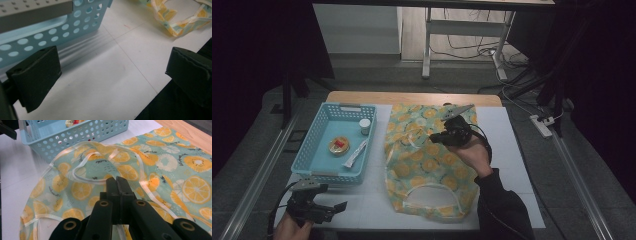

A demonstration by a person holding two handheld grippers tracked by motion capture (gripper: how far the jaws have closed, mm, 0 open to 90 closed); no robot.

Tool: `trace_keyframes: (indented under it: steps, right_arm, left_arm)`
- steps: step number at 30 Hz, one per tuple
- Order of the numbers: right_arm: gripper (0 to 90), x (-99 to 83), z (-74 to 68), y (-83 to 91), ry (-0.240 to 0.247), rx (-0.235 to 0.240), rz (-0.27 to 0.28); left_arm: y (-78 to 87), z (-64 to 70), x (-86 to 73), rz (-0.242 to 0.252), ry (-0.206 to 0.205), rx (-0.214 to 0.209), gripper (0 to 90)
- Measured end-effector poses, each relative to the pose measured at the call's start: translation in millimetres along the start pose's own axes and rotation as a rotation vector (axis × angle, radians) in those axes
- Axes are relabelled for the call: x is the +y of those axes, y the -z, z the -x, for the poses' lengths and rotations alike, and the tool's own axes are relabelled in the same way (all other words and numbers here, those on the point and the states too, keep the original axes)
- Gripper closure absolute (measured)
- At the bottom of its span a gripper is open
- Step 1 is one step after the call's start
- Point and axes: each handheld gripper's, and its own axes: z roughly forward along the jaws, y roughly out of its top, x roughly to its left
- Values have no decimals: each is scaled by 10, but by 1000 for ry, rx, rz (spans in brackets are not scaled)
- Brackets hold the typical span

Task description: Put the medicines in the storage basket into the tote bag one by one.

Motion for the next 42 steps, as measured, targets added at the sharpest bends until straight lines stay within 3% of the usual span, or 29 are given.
trace_keyframes:
  steps: [6, 18, 23, 29, 32, 42]
  right_arm:
    - [900, 8, -10, 10, 7, 3, 2]
    - [900, 8, 5, 34, 4, 4, 10]
    - [900, 9, -2, 43, 8, 6, 11]
    - [900, 8, -1, 49, 9, 7, 12]
    - [900, 8, 0, 43, 8, 9, 12]
    - [900, 14, -6, 49, 14, 10, 16]
  left_arm:
    - [48, -4, 31, 22, -31, 12, 0]
    - [153, -50, 141, 71, -2, 42, 0]
    - [154, -123, 210, 57, -5, 62, 0]
    - [156, -203, 305, 54, -8, 53, 0]
    - [177, -213, 370, 65, -23, 81, 0]
    - [124, -324, 574, 52, -24, 103, 3]
